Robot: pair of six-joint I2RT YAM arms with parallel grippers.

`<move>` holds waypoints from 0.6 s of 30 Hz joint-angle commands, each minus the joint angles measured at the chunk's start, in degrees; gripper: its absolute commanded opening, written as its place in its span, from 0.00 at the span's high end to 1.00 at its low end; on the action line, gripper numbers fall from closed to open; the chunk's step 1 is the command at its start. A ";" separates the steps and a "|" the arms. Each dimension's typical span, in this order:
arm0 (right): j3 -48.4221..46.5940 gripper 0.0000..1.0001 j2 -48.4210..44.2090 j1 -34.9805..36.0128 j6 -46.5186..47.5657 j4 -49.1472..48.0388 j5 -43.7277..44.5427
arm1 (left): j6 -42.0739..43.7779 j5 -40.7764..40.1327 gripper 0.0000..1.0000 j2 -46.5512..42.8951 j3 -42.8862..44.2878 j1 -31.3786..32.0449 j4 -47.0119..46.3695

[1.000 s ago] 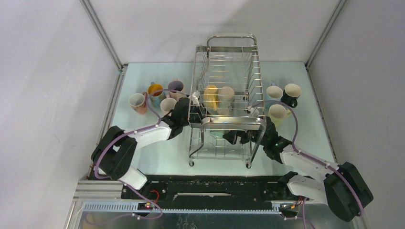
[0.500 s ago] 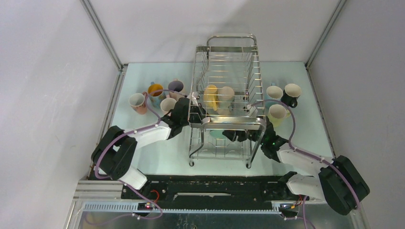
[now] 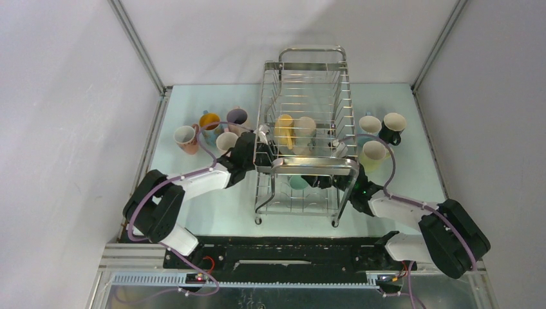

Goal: Unload the cups from the dish rack
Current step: Unload the cup from the dish rack.

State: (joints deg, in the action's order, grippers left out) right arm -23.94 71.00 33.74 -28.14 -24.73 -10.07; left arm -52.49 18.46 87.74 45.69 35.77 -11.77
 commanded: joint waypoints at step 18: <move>-1.39 0.96 -1.90 -3.05 -6.98 -3.21 -4.10 | 1.78 5.27 0.58 -0.91 3.25 1.28 3.54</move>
State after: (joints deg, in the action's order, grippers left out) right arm -23.94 72.62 32.27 -30.41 -22.92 -13.78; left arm -52.40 20.78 87.74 46.63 35.97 -10.37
